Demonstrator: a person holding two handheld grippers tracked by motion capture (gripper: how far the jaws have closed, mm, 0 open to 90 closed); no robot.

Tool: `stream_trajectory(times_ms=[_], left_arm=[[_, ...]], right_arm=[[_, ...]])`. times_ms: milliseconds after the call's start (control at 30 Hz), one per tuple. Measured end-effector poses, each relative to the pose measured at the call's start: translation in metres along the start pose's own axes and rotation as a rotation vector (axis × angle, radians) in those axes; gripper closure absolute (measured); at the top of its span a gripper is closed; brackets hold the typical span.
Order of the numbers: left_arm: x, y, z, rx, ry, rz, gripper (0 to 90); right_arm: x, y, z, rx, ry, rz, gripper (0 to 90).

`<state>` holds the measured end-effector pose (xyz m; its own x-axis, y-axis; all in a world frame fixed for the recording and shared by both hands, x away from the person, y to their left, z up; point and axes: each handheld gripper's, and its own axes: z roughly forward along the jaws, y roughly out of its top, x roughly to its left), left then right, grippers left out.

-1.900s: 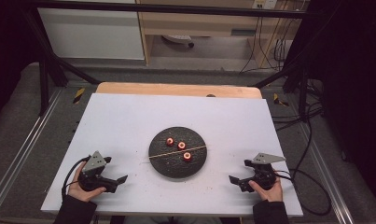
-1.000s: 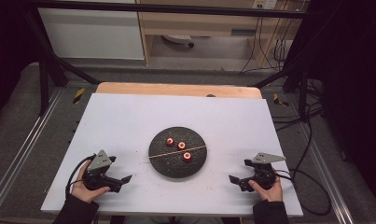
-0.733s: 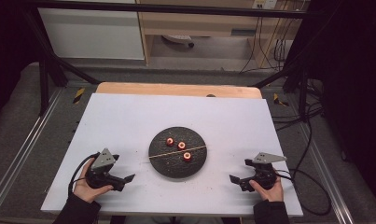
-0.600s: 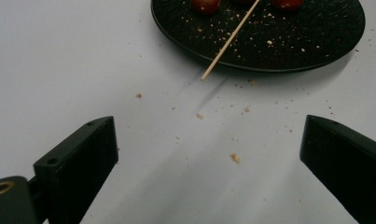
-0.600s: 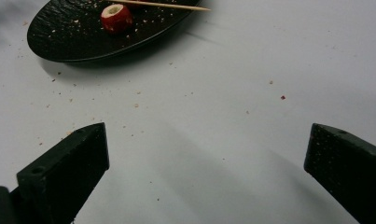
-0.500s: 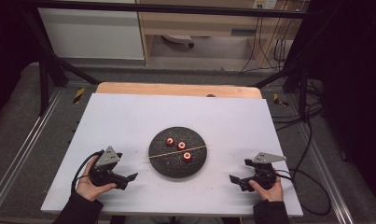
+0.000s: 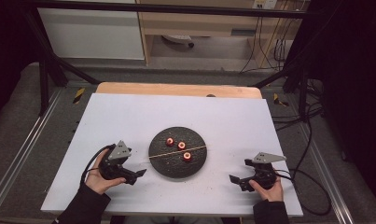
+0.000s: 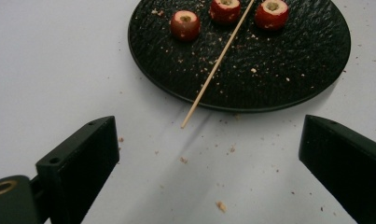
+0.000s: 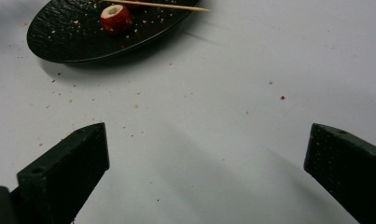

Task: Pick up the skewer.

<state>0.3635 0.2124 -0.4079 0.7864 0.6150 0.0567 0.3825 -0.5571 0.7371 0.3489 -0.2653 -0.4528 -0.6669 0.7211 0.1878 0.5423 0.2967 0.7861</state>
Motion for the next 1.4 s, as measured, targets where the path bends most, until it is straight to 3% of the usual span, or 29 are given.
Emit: stream_trajectory(times_ms=[600, 800, 1133, 1400], left_arm=[[-0.005, 0.029, 0.029, 0.083, -0.017, 0.054, 8.5], [-0.007, 0.037, 0.038, 0.106, -0.026, 0.069, 13.8], [-0.005, 0.050, 0.055, 0.154, -0.045, 0.098, 27.2], [-0.006, 0.056, 0.067, 0.190, -0.052, 0.131, 45.3]], right_arm=[[0.000, 0.000, 0.001, 0.004, 0.000, -0.003, 0.8], [0.000, 0.000, 0.001, 0.006, 0.001, -0.001, 0.8], [0.000, 0.000, 0.001, 0.005, 0.003, -0.004, 0.8], [0.000, 0.000, 0.002, 0.005, 0.004, -0.003, 0.8]])
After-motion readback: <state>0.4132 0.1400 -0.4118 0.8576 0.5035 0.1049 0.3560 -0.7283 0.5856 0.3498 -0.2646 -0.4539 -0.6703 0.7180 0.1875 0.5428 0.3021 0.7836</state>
